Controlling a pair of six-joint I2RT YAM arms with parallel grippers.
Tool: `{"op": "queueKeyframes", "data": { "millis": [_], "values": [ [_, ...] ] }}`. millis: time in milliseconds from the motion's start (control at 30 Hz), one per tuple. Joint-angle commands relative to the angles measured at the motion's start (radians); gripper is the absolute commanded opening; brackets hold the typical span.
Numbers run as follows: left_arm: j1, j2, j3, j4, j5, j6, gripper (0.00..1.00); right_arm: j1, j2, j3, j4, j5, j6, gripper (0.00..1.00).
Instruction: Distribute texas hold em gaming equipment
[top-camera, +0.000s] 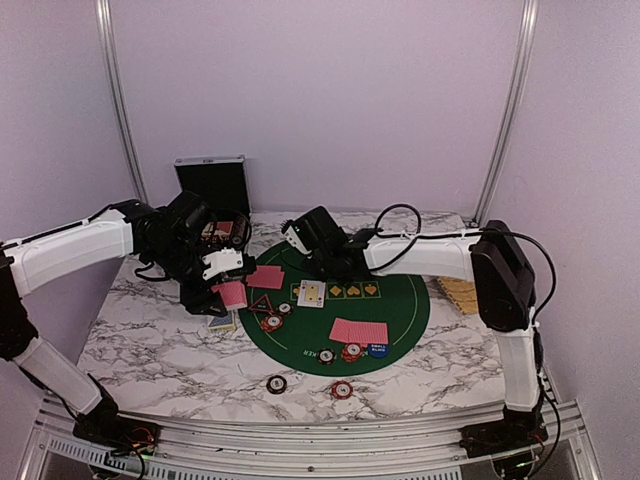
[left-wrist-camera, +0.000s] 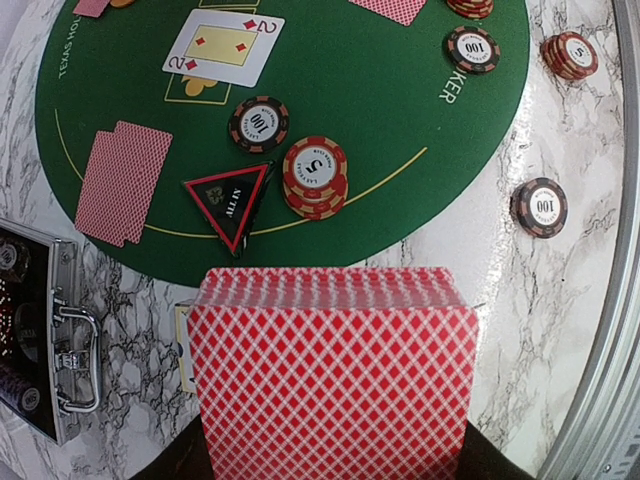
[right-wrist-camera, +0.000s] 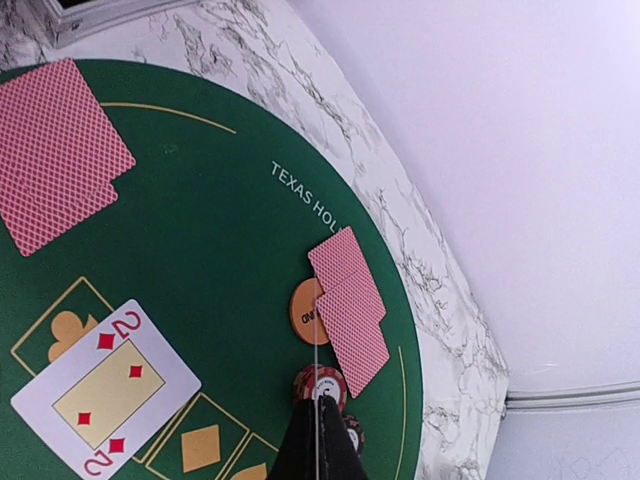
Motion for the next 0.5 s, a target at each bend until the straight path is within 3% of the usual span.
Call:
{"op": "queueKeyframes", "data": {
  "millis": [0,200,467],
  "values": [
    [0.006,-0.043,-0.009,0.005,0.009,0.009,0.00,0.005,0.070,-0.012,0.116,0.079,-0.147,0.00],
    [0.011,-0.041,-0.008,0.005,0.007,0.015,0.00,0.016,0.135,0.005,0.102,0.063,-0.178,0.00],
    [0.011,-0.033,0.008,0.005,0.010,0.012,0.00,0.029,0.120,-0.019,0.025,-0.056,-0.103,0.10]
  ]
}}
